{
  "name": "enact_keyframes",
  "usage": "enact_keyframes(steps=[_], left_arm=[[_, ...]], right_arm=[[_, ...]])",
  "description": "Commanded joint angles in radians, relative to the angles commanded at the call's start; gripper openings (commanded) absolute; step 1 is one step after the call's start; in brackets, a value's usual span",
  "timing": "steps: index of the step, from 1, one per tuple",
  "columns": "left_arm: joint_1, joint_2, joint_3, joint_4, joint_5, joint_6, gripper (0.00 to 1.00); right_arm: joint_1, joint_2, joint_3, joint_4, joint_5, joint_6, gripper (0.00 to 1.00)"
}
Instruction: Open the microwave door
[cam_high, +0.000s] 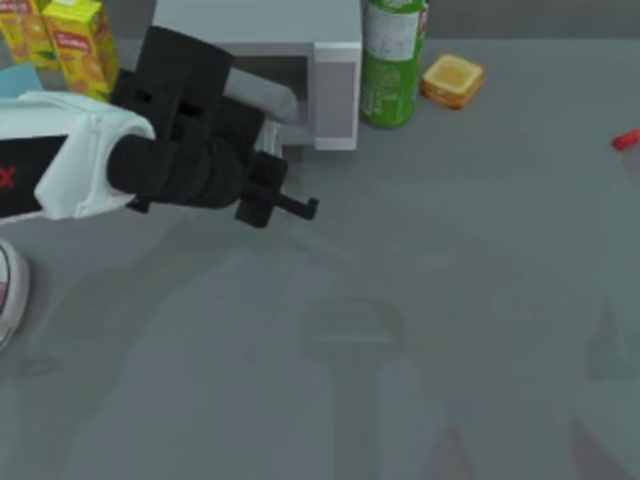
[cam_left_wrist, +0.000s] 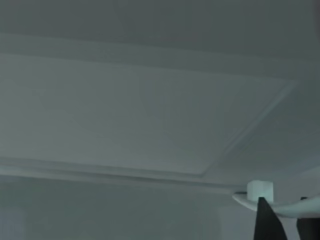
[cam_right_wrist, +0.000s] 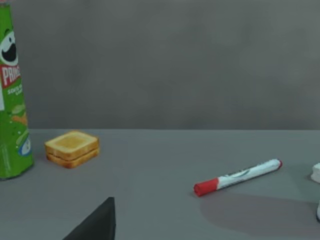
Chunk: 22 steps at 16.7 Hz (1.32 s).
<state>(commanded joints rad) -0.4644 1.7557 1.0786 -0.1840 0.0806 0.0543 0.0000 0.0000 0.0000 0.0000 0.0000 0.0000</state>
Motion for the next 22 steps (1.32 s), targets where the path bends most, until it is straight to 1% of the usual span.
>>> enact_keyframes(steps=[2, 7, 22], left_arm=[[-0.006, 0.000, -0.001, -0.002, 0.010, -0.003, 0.00], [0.020, -0.018, -0.020, -0.002, 0.040, 0.047, 0.00], [0.020, -0.018, -0.021, -0.002, 0.041, 0.048, 0.00]], right_arm=[[0.000, 0.000, 0.000, 0.000, 0.000, 0.000, 1.00], [0.000, 0.000, 0.000, 0.000, 0.000, 0.000, 1.00], [0.000, 0.000, 0.000, 0.000, 0.000, 0.000, 1.00]])
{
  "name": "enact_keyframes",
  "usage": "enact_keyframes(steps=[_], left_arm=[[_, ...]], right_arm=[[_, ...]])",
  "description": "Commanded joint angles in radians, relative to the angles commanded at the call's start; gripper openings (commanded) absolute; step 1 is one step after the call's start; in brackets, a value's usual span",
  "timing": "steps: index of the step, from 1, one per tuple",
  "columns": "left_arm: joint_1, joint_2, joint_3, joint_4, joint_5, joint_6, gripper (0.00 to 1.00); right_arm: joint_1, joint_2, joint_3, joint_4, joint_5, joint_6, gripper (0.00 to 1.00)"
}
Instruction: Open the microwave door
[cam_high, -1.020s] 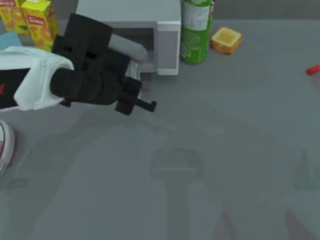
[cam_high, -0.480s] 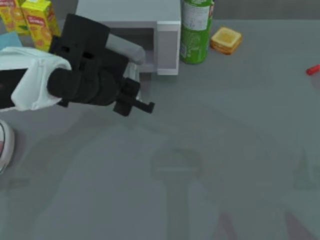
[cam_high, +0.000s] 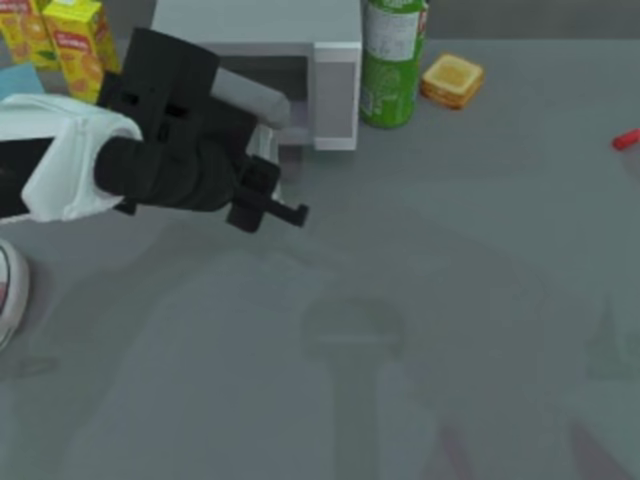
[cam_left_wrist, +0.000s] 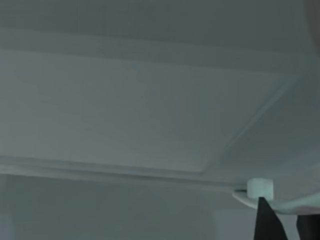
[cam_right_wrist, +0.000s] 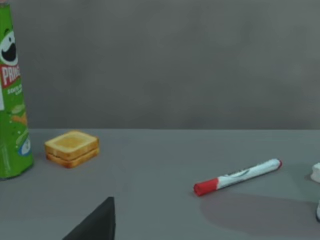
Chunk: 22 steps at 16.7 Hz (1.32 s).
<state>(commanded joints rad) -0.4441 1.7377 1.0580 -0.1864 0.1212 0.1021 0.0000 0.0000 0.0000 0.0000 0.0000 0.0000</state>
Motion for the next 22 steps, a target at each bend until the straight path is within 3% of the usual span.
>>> enact_keyframes(steps=[22], left_arm=[[0.020, -0.015, -0.017, -0.005, 0.039, 0.046, 0.00]], right_arm=[[0.000, 0.000, 0.000, 0.000, 0.000, 0.000, 1.00]])
